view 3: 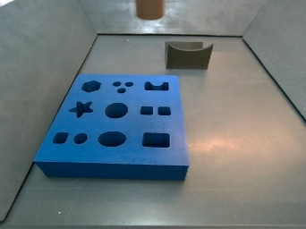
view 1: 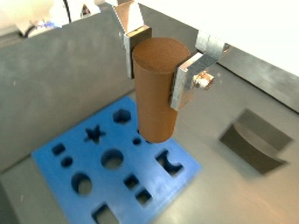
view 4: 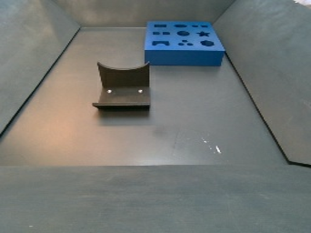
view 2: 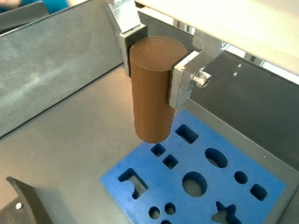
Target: Insert the round object.
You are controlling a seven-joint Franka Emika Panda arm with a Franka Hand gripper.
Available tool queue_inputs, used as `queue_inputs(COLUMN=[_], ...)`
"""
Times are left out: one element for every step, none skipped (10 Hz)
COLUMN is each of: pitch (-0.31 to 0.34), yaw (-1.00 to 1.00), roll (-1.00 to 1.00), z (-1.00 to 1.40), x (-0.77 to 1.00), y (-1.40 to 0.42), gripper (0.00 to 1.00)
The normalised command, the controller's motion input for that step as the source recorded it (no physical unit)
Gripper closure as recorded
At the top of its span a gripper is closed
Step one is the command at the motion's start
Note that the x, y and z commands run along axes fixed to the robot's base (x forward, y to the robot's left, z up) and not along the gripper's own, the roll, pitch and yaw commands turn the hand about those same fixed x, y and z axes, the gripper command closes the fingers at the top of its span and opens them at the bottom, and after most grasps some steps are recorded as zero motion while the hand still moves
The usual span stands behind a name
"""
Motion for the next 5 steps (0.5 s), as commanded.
queue_inputs(pitch=[-0.049,-0.073,-0.053,-0.074,-0.08], yaw=[0.0,0.0,0.0,-0.02,-0.03], roll=[0.0,0.0,0.0,0.0,0.0], z=[-1.0,-1.0,-1.0,-1.0,-0.99], x=[-0.58,-0.29,-0.25,-0.26,-0.05], y=[0.0,-0.2,-0.32,-0.4,-0.4], gripper=[1.0,1.0,1.0,1.0,1.0])
